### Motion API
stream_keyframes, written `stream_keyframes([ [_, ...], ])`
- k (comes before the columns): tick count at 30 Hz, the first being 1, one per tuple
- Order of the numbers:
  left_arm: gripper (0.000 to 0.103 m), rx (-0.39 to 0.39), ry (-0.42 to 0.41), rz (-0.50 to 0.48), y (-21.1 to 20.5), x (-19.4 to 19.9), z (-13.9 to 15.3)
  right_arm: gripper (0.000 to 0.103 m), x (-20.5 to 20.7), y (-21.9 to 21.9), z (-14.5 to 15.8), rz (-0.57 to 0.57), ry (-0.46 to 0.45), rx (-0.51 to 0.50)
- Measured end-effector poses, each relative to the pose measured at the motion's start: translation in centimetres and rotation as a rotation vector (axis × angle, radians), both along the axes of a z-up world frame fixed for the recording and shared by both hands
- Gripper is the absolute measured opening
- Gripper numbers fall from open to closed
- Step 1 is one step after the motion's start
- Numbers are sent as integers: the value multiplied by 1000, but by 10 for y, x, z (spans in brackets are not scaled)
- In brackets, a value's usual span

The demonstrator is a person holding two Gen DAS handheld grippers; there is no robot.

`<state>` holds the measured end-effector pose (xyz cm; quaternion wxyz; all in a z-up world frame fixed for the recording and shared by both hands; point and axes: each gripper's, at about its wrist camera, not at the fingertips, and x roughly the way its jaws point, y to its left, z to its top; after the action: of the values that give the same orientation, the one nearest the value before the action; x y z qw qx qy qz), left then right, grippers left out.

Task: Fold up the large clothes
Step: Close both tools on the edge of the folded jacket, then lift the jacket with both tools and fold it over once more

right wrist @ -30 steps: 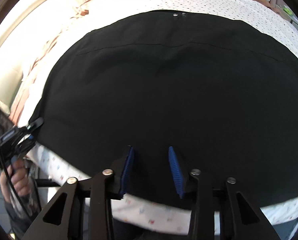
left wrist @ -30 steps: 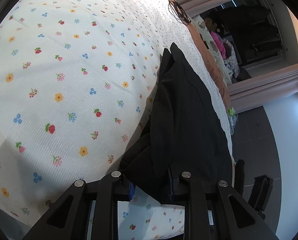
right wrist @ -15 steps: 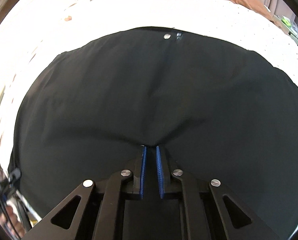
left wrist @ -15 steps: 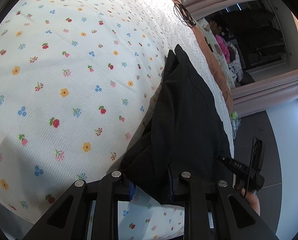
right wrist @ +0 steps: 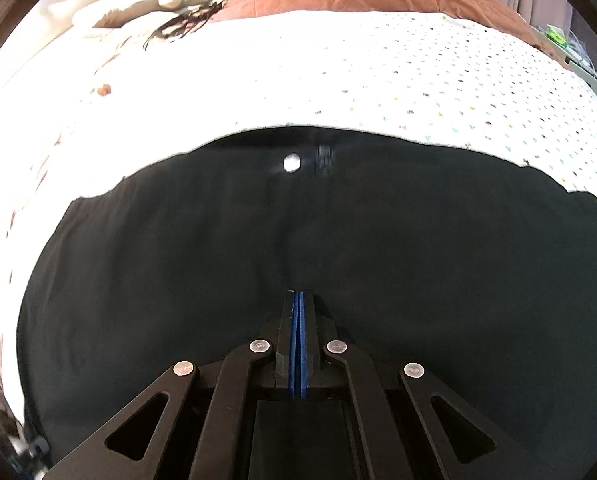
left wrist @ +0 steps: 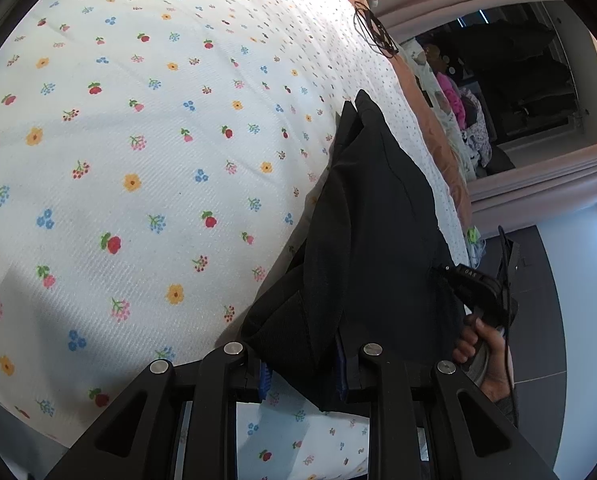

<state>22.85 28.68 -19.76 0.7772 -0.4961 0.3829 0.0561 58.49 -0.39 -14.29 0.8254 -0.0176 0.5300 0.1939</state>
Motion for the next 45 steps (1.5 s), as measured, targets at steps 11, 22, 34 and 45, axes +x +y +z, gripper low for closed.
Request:
stream_keyframes([
  [11,18,10,-35,6,-4,0,20,32,-57,-31,33,44,42,102],
  [22,13,44,-139,-27,-14,12,72,34,-135,-51,43,116,106,151],
  [34,10,83,-212,-78,-32,26,115,29,-181,-85,36,93,140,170],
  [45,9,142,-287,-185,-83,61,168,17,-178,-93,-3,31,189,185],
])
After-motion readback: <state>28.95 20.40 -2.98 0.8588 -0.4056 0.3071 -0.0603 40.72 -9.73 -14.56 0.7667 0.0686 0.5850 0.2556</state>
